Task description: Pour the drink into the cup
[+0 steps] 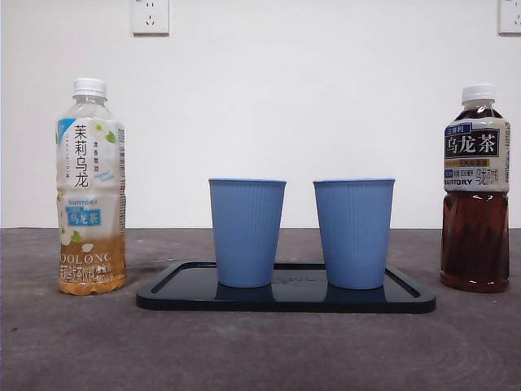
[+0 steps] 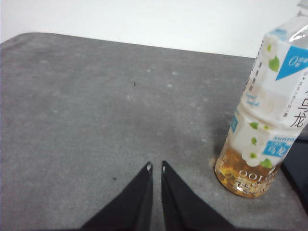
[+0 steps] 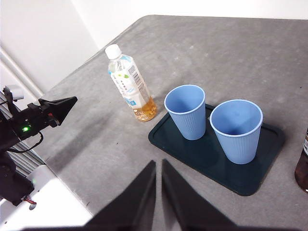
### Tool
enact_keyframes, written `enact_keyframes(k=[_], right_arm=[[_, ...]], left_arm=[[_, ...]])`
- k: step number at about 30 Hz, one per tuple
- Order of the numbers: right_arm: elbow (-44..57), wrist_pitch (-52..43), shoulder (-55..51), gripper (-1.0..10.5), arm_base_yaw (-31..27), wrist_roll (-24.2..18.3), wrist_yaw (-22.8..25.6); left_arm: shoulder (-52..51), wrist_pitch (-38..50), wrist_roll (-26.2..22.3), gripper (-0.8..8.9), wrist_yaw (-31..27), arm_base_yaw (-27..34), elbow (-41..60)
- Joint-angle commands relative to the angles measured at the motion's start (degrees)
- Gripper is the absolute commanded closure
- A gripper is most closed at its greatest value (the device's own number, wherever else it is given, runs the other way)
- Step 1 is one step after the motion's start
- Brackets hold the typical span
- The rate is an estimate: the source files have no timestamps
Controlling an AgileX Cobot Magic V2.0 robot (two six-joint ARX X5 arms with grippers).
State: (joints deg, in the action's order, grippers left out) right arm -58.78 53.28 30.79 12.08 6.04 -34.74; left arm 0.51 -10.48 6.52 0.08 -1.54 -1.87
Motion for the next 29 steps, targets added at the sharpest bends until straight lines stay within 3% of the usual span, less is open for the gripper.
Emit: enact_keyframes(k=[1,18,21,26,29], right_arm=[[-1.01,-0.74,0.17,9.3,0.17,0.39,-0.15],[-0.98,-0.96,0.13,9.3,0.17,0.31,-0.13],[0.55,-1.66,-1.88,9.3,-1.55,-2.1,3.21],[14.12,-15.32,-7.96,9.3,-7.93,-4.13,5.68],[25.79,-25.86,-12.48,9.3,-10.4,-4.09,11.19]], left_arm=[[-0.33,-0.24,-0.98,7.86,0.0,0.07,1.18],[-0.33,-0.24,-0.98,7.86,0.0,0.07,1.18],[-0.33,-0.22,-0.98,7.86,0.0,0.07,1.18],[-0.33,-0.24,-1.01,7.86,0.02,0.07,1.18],[-0.33,-0.24,-1.01,7.86,0.0,0.07,1.18]])
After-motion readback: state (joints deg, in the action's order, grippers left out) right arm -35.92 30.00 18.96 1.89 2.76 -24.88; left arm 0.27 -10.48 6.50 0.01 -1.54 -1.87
